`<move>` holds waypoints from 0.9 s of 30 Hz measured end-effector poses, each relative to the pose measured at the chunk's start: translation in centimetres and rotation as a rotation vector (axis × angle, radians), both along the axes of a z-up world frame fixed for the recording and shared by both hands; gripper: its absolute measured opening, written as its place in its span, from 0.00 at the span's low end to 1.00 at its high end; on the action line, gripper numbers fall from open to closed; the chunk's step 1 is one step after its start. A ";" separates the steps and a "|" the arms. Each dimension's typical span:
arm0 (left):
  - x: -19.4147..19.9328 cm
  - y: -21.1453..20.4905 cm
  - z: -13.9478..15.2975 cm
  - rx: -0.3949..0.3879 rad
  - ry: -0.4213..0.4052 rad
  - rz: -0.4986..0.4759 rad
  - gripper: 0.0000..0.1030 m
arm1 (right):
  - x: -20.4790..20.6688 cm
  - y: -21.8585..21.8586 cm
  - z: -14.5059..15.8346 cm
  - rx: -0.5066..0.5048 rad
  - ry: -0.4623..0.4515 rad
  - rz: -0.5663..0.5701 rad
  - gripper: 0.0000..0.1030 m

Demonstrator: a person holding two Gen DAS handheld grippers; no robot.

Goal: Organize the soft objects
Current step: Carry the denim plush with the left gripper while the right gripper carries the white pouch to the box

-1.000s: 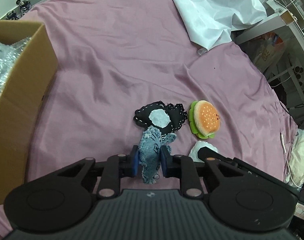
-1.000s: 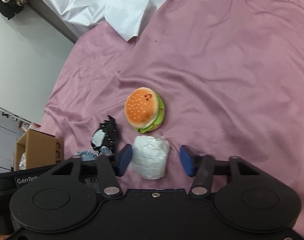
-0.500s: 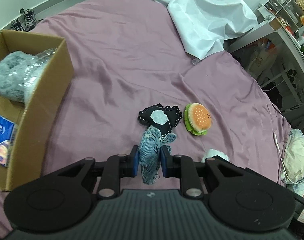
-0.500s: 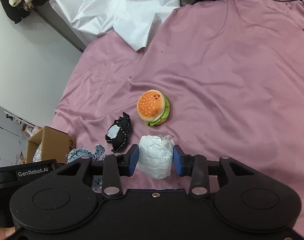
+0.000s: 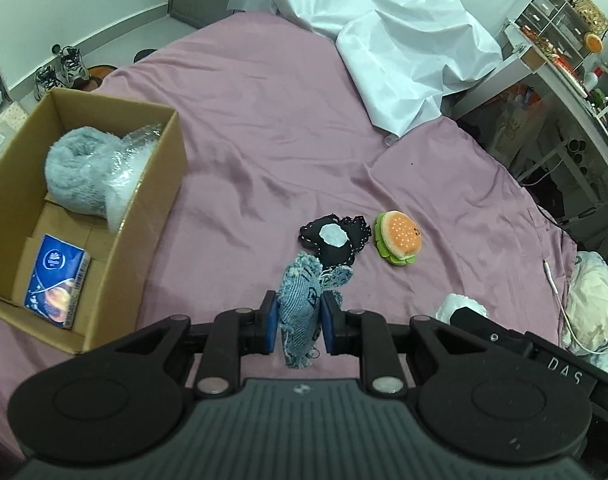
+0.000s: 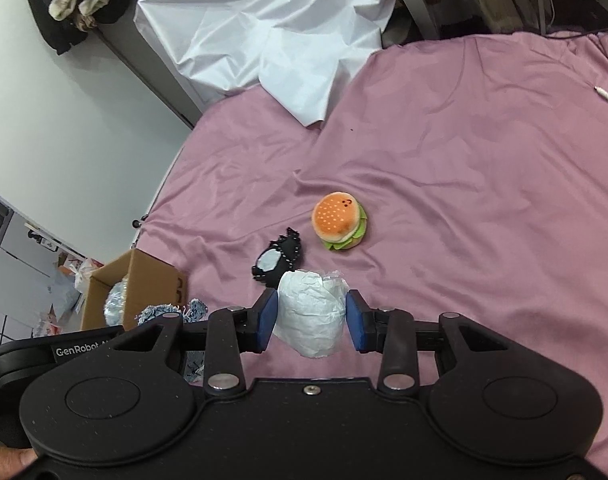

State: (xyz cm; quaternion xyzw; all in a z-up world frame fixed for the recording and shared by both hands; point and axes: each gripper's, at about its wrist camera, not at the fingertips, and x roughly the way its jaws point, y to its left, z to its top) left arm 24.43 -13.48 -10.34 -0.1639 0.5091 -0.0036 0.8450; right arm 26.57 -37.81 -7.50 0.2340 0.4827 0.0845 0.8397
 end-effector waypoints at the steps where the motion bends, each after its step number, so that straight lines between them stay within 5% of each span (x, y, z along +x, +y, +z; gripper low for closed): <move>1: -0.2 0.1 0.2 0.001 -0.005 -0.001 0.20 | -0.1 0.1 0.2 0.000 -0.005 0.002 0.36; 27: -4.1 4.9 3.5 -0.021 -0.093 0.058 0.20 | -2.8 3.9 4.5 -0.017 -0.090 0.049 0.36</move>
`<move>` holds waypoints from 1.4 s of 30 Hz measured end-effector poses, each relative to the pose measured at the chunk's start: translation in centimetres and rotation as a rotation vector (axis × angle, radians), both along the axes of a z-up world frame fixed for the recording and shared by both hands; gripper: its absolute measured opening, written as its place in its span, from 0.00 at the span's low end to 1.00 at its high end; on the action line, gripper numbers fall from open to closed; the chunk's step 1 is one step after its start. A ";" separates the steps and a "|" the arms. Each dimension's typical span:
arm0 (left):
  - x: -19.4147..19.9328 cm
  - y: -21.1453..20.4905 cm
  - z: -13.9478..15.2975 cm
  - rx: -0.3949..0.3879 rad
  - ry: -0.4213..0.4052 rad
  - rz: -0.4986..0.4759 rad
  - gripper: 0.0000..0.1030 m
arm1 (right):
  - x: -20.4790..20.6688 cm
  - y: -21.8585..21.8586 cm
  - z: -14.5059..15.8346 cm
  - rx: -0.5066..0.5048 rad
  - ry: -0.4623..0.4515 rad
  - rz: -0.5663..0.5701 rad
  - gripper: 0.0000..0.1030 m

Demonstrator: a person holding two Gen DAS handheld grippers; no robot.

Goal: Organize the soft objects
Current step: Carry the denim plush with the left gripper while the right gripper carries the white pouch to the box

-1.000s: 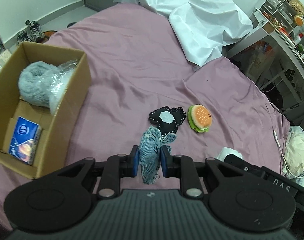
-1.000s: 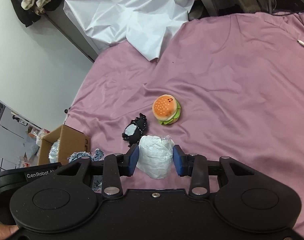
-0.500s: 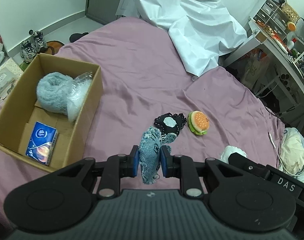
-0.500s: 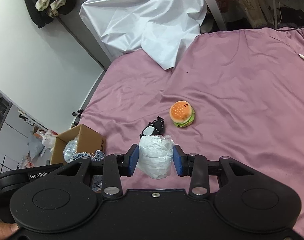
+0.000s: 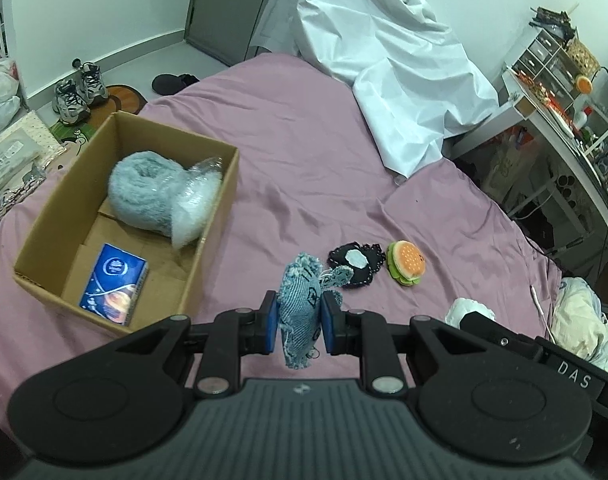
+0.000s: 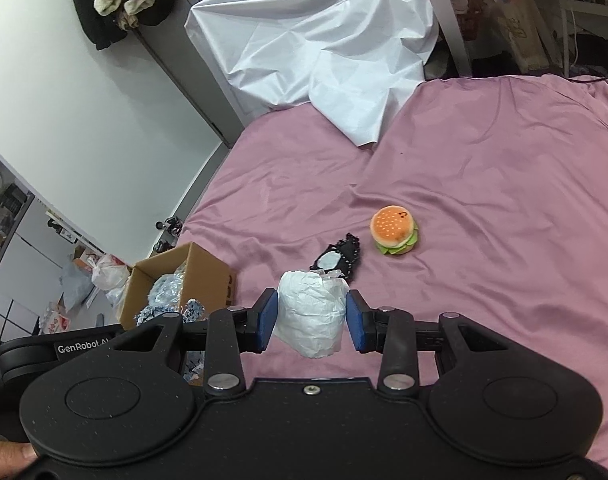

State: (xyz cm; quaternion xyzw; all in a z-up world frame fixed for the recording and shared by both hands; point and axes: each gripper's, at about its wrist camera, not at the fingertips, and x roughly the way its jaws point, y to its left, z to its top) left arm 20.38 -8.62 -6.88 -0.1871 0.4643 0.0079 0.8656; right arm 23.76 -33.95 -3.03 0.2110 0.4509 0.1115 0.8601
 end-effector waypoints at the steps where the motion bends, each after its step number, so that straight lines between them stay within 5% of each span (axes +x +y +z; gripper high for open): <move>1: -0.1 0.3 0.1 0.000 -0.003 0.003 0.20 | 0.0 0.3 0.1 -0.002 -0.002 0.004 0.36; 23: -1.3 7.7 0.5 -0.006 -0.042 0.088 0.20 | -0.2 7.3 1.5 -0.027 -0.029 0.078 0.36; 42: 0.3 13.9 -1.9 -0.041 0.000 0.167 0.20 | 1.6 14.0 1.6 -0.040 -0.013 0.160 0.36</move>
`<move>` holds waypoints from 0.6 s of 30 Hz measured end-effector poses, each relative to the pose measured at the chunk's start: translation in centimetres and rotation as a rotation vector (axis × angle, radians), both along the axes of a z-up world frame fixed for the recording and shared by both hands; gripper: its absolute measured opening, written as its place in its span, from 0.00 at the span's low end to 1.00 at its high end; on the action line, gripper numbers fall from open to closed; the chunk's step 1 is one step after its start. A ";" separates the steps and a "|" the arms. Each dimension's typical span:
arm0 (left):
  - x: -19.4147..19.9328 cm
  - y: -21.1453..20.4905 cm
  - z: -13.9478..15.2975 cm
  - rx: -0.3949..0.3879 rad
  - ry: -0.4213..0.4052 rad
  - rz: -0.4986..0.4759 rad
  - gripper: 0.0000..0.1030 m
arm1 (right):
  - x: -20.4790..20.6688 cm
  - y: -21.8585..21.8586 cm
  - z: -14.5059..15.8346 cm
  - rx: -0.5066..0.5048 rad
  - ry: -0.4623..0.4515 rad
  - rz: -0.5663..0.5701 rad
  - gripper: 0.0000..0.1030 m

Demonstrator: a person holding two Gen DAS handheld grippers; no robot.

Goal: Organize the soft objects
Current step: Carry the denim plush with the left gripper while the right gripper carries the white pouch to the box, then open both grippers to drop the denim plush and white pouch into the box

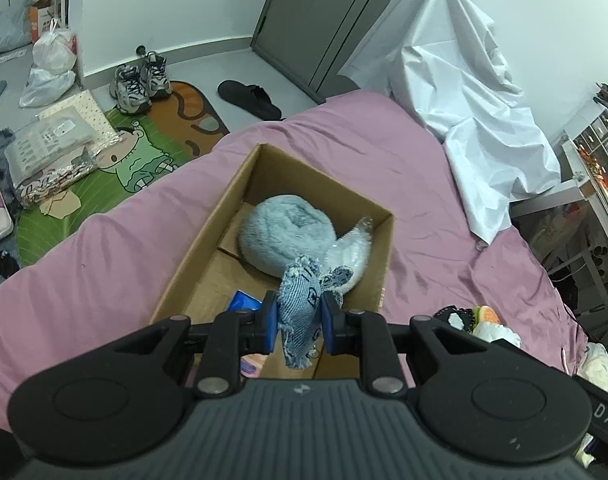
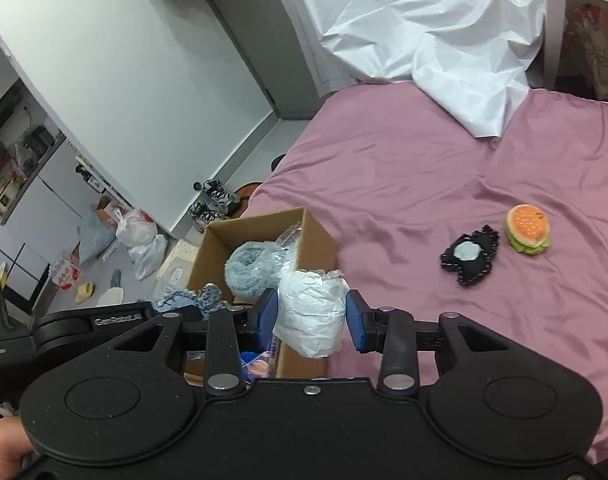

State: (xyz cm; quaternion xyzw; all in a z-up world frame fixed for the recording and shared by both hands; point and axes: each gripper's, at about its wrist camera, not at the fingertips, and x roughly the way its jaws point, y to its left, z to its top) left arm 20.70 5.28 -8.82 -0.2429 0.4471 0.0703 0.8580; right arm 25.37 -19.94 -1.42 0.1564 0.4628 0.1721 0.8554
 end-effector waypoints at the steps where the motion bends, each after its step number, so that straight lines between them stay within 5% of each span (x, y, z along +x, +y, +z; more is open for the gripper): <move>1: 0.2 0.2 -0.2 -0.002 0.003 0.002 0.20 | 0.1 0.3 -0.1 -0.001 0.001 0.003 0.36; 18: 2.3 2.4 -1.8 -0.025 0.047 0.005 0.20 | 1.9 3.6 -1.0 -0.014 0.038 0.039 0.36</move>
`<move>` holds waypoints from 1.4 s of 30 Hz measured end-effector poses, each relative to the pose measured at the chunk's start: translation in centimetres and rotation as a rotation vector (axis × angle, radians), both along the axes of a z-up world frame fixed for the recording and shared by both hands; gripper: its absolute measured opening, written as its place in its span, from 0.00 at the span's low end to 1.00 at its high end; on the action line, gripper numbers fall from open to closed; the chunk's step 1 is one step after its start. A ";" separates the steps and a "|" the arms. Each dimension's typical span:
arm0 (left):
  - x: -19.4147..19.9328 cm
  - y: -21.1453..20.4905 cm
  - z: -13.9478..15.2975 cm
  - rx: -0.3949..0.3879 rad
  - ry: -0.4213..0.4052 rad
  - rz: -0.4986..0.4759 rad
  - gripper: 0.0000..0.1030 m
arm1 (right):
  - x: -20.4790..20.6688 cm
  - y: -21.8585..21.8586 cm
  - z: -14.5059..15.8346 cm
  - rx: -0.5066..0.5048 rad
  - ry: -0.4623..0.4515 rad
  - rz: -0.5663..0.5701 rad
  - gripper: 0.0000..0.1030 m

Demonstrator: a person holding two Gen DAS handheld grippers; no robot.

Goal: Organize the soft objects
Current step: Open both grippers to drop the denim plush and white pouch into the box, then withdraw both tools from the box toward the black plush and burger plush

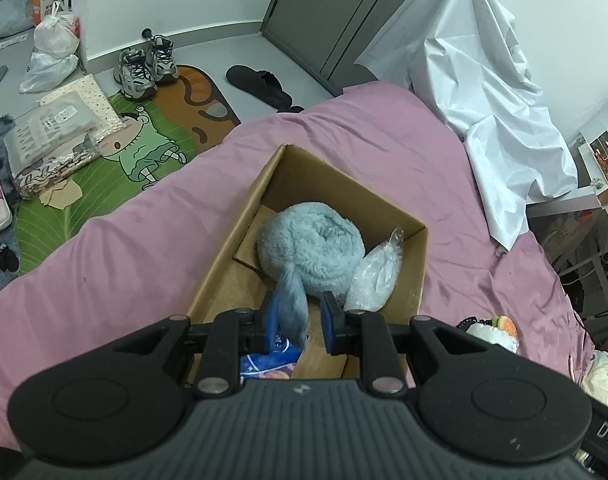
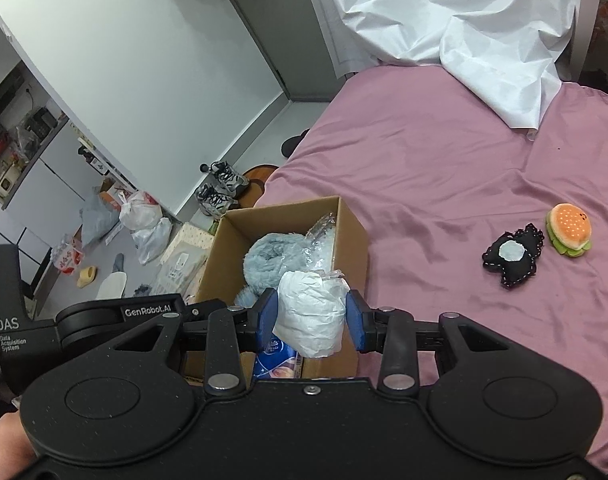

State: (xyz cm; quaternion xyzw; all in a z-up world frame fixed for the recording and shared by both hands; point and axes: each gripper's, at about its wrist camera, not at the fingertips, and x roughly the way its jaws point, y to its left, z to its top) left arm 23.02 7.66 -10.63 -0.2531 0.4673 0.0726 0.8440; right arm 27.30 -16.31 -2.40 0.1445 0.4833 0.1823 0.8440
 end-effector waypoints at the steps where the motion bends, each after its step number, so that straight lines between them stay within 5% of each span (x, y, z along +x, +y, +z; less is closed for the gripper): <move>1: 0.2 0.1 0.0 -0.001 0.001 -0.001 0.20 | 0.1 0.0 0.0 0.000 0.002 -0.001 0.36; 13: 0.6 0.4 0.2 0.019 0.020 -0.010 0.26 | 0.5 0.8 -0.7 0.022 0.024 0.015 0.36; 16: 0.4 0.6 0.4 0.032 0.038 0.002 0.43 | 0.7 0.9 -1.1 0.051 0.046 0.022 0.39; 18: 0.3 0.8 0.6 0.054 0.045 0.015 0.67 | 0.8 0.9 -1.2 0.078 0.069 0.014 0.55; 21: 0.1 0.9 1.0 0.088 0.045 0.031 0.86 | 0.6 0.6 -1.1 0.095 0.064 0.009 0.61; 33: -0.1 -2.3 2.7 0.136 0.000 -0.046 0.92 | -0.3 -2.7 -1.4 0.052 0.048 -0.069 0.88; 36: -0.2 -2.5 2.8 0.077 -0.015 -0.016 0.92 | -0.6 -3.8 -1.4 0.034 0.025 -0.105 0.92; 42: -0.4 -3.9 3.2 0.083 -0.038 -0.045 0.92 | -1.1 -5.5 -1.9 0.018 0.020 -0.125 0.94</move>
